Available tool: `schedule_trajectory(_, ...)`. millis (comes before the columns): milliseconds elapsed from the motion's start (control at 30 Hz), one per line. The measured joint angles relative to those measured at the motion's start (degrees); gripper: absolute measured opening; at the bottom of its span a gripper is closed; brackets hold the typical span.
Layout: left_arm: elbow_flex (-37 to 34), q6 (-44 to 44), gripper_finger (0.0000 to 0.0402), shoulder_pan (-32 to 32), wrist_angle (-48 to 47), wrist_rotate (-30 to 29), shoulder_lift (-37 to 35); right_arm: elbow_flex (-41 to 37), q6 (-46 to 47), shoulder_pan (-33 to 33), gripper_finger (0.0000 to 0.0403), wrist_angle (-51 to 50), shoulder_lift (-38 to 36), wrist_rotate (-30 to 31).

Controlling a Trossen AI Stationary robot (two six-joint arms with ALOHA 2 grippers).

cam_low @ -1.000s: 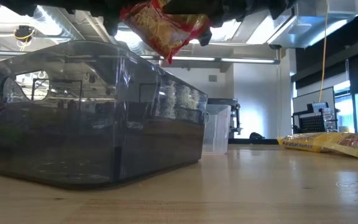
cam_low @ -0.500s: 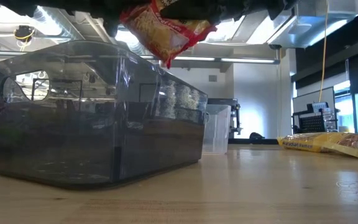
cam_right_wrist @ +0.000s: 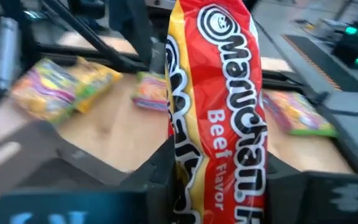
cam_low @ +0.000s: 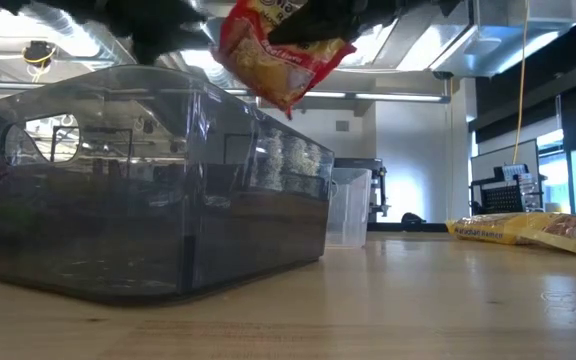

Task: Sort Maruchan noodles
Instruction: Put the red noodle pack into the white bin

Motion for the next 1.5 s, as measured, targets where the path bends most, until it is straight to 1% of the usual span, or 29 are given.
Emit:
schedule_trajectory(100, 0.02, -3.97, 0.0187, -0.72, -7.97, -2.85, -1.66, 3.53, -3.08, -0.64, 0.0083, -6.49, -0.48, 4.65)
schedule_trajectory(167, 0.01, -6.02, 0.0187, -1.30, -11.33, -3.51, -1.62, 6.49, -5.83, -1.96, 0.0085, -11.39, -0.47, 7.02)
schedule_trajectory(233, 0.00, -7.52, 0.0188, -1.85, -12.44, -3.57, -0.66, 8.83, -8.12, -4.35, 0.0086, -14.73, -0.45, 8.41)
schedule_trajectory(333, -0.02, -8.30, 0.0188, -2.76, -12.50, -3.57, 1.65, 11.73, -11.72, -9.20, 0.0085, -17.68, 0.28, 8.32)
schedule_trajectory(400, 0.01, -8.58, 0.0188, -3.21, -11.42, -3.63, 3.17, 13.02, -13.43, -13.14, 0.0085, -19.16, 0.79, 5.26)
schedule_trajectory(500, -0.04, -8.79, 0.0188, -3.29, -11.63, -3.64, 5.17, 15.50, -14.54, -18.90, 0.0085, -19.50, 2.98, -1.47)
schedule_trajectory(633, -0.03, -10.30, 0.0188, -3.29, -11.03, -4.16, 7.43, 19.32, -14.63, -25.22, 0.0085, -20.16, 8.44, -9.74)
schedule_trajectory(767, -0.04, -11.84, 0.0188, -3.29, -10.93, -4.08, 8.51, 21.92, -14.61, -30.02, 0.0085, -21.45, 14.17, -17.48)
schedule_trajectory(867, -0.07, -12.58, 0.0188, -3.31, -11.09, -4.00, 8.82, 22.46, -14.65, -32.43, 0.0085, -22.99, 17.72, -21.35)
schedule_trajectory(1067, -0.04, -11.89, 0.0188, -3.32, -10.67, -5.07, 8.80, 22.31, -14.71, -34.58, 0.0085, -23.83, 22.87, -26.00)
schedule_trajectory(1300, -0.04, -11.65, 0.0188, -3.33, -10.32, -5.66, 8.80, 22.25, -15.92, -34.34, 0.0085, -22.76, 26.81, -25.54)
schedule_trajectory(1433, -0.04, -11.63, 0.0188, -3.33, -10.32, -6.35, 8.78, 22.24, -16.20, -34.40, 0.0086, -22.93, 27.62, -24.12)
schedule_trajectory(1500, -0.04, -11.63, 0.0188, -3.33, -10.32, -6.53, 8.78, 22.26, -16.34, -34.36, 0.0094, -22.58, 27.95, -23.47)
